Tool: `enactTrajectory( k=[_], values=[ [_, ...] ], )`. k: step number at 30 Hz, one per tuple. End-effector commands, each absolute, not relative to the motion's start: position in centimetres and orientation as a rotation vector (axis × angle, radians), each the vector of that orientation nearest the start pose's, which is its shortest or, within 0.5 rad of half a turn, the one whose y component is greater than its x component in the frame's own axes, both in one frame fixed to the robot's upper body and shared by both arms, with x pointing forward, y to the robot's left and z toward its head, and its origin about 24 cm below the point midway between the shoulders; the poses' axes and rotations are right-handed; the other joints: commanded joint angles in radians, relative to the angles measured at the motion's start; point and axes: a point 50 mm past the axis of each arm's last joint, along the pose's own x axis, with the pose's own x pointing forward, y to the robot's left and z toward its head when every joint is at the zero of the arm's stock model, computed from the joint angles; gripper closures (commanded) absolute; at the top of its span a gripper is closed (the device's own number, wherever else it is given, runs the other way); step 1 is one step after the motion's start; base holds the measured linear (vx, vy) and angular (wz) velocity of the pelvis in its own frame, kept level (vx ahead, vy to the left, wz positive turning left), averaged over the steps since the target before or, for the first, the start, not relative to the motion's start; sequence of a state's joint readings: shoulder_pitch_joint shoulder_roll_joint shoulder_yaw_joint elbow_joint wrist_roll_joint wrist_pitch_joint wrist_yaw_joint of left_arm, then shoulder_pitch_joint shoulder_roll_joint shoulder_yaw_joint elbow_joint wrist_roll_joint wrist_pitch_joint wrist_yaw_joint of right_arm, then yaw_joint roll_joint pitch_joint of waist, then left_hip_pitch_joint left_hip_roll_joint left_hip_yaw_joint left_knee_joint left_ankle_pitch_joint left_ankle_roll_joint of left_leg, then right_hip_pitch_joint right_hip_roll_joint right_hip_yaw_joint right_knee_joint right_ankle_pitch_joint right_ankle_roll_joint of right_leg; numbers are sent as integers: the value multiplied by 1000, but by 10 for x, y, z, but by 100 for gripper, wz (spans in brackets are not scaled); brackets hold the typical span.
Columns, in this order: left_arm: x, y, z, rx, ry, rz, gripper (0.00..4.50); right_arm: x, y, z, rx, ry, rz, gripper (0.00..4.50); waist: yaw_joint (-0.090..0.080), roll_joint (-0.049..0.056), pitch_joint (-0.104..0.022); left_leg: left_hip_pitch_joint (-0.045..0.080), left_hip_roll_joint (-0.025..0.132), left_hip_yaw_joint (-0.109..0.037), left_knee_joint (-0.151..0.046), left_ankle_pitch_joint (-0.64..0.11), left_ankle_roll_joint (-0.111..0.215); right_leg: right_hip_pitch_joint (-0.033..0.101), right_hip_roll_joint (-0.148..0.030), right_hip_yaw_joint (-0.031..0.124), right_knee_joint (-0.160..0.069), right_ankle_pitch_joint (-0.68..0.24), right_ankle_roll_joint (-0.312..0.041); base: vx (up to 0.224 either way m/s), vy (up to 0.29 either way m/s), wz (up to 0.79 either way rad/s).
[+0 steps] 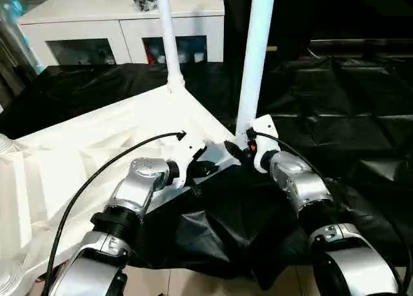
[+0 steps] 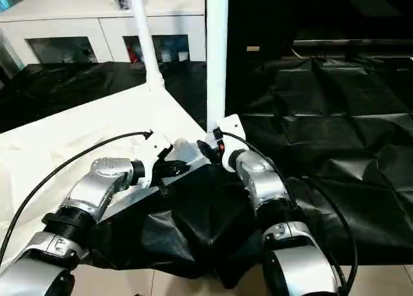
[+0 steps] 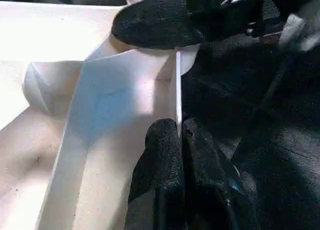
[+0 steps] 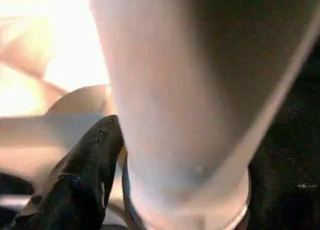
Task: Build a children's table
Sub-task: Rotate leg to tighten
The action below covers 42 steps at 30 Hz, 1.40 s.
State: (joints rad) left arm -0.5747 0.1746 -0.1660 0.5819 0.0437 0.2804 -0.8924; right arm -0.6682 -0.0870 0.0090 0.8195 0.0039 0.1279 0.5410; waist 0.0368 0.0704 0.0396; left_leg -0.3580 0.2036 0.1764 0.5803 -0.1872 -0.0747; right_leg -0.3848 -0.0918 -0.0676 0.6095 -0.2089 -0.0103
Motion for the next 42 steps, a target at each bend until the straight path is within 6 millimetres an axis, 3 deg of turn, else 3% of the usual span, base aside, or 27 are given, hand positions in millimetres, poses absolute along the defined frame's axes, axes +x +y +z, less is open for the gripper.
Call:
enactTrajectory(
  k=[1, 4, 7, 17, 18, 23, 27, 31, 32, 34, 35, 36, 37, 40, 42],
  values=[
    [319, 78, 52, 203, 360, -1185, 450, 335, -71, 29, -65, 371, 906, 73, 2, -14, -54, -4, 20, -5, -68, -202, 59, 43, -48, 37, -78, -170, -220, 0, 0, 0],
    [315, 89, 52, 221, 376, -1240, 450, 333, -81, 35, -116, 343, 1013, 73, 4, -14, -60, -6, 19, -3, -61, -151, 82, 47, -45, 34, -68, -74, -244, 0, 0, 0],
    [312, 97, 53, 232, 382, -1297, 450, 330, -88, 39, -140, 334, 1089, 73, 10, -15, -65, -14, 19, 1, -48, -75, 126, 46, -44, 33, -52, 56, -275, 0, 0, 0],
    [308, 115, 55, 255, 427, -1413, 450, 299, -102, 39, -203, 400, 1460, 73, 29, -15, -59, -6, 25, 1, -53, -140, 112, 40, -45, 35, -58, -32, -269, 0, 0, 0],
    [308, 117, 56, 260, 429, -1430, 450, 296, -102, 39, -186, 417, 1479, 97, 30, -15, -60, -7, 25, 1, -52, -141, 109, 41, -46, 36, -58, -36, -268, 0, 0, 0],
    [307, 119, 56, 261, 436, -1444, 450, 295, -101, 39, -170, 419, 1480, 131, 31, -11, -59, -6, 24, -1, -54, -146, 92, 41, -46, 35, -59, -56, -265, 0, 0, 0],
    [307, 118, 56, 254, 436, -1448, 450, 294, -100, 39, -151, 417, 1470, 165, 31, -12, -63, -7, 23, -1, -51, -117, 95, 42, -44, 35, -53, -3, -271, 0, 0, 0],
    [310, 113, 54, 231, 420, -1378, 450, 300, -95, 34, -114, 408, 1351, 179, 30, -14, -60, -8, 22, 0, -53, -133, 89, 42, -46, 34, -57, -33, -268, 0, 0, 0],
    [312, 111, 53, 229, 414, -1335, 450, 307, -93, 30, -118, 410, 1252, 181, 29, -14, -58, -8, 22, 0, -54, -141, 84, 41, -46, 35, -59, -52, -264, 0, 0, 0],
    [313, 110, 53, 228, 414, -1326, 450, 308, -93, 30, -119, 411, 1234, 182, 23, -14, -53, -5, 21, -2, -60, -193, 54, 40, -49, 34, -70, -156, -245, 0, 0, 0],
    [318, 105, 52, 223, 404, -1225, 450, 323, -91, 23, -125, 414, 993, 182, 19, -13, -51, -2, 24, -3, -64, -214, 37, 37, -52, 37, -74, -208, -231, 0, 0, 0],
    [323, 102, 51, 214, 394, -1141, 450, 330, -89, 19, -109, 425, 878, 182, 6, -10, -42, -1, 21, -6, -72, -263, 10, 32, -51, 36, -81, -289, -217, 0, 0, 0],
    [326, 100, 50, 208, 389, -1094, 450, 331, -88, 18, -95, 433, 841, 183, -3, -13, -44, 5, 18, -9, -72, -295, -7, 33, -52, 34, -88, -354, -196, 0, 0, 0],
    [329, 90, 49, 162, 374, -1001, 450, 338, -81, 15, -38, 449, 688, 183, -8, -10, -48, 4, 20, -8, -71, -276, 0, 31, -49, 39, -87, -295, -199, 0, 0, 0],
    [328, 81, 47, 143, 370, -993, 450, 340, -73, 17, -8, 434, 646, 183, -7, -17, -53, 1, 17, -6, -68, -241, 17, 35, -48, 38, -83, -232, -204, 0, 0, 0]
  ],
)
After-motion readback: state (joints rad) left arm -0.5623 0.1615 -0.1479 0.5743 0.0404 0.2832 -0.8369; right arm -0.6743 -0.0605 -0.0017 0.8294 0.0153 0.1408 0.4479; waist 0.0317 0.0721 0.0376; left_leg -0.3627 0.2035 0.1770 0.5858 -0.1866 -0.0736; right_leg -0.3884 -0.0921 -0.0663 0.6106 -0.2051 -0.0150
